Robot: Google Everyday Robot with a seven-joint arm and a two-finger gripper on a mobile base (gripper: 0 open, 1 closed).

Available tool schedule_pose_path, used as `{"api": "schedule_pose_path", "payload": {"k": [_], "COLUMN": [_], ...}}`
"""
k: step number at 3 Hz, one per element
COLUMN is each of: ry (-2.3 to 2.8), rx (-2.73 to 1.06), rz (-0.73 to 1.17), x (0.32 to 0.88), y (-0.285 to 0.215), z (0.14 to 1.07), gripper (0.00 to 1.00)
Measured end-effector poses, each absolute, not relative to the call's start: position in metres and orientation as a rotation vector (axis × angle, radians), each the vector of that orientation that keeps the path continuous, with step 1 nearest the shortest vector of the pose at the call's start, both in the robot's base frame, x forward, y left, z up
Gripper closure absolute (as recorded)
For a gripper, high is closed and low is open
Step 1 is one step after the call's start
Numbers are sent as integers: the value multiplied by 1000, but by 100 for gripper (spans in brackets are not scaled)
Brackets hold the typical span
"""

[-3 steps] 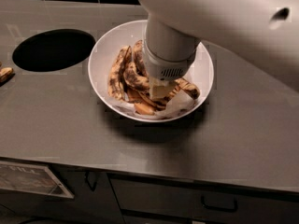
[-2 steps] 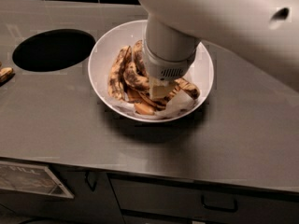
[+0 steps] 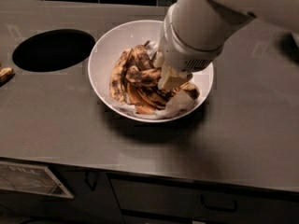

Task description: Pick banana from white bowl

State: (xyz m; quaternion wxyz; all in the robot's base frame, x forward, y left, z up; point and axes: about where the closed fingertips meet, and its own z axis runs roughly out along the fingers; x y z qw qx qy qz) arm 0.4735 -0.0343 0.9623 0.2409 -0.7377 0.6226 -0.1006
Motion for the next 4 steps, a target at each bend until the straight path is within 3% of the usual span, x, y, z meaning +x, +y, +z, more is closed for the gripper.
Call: {"api": "schedule_pose_path", "payload": {"k": [4], "ry": [1431], "rx": [-1848], "rz": [-33], "x": [459], "y": [-57], "z": [1017], "gripper": [100]}}
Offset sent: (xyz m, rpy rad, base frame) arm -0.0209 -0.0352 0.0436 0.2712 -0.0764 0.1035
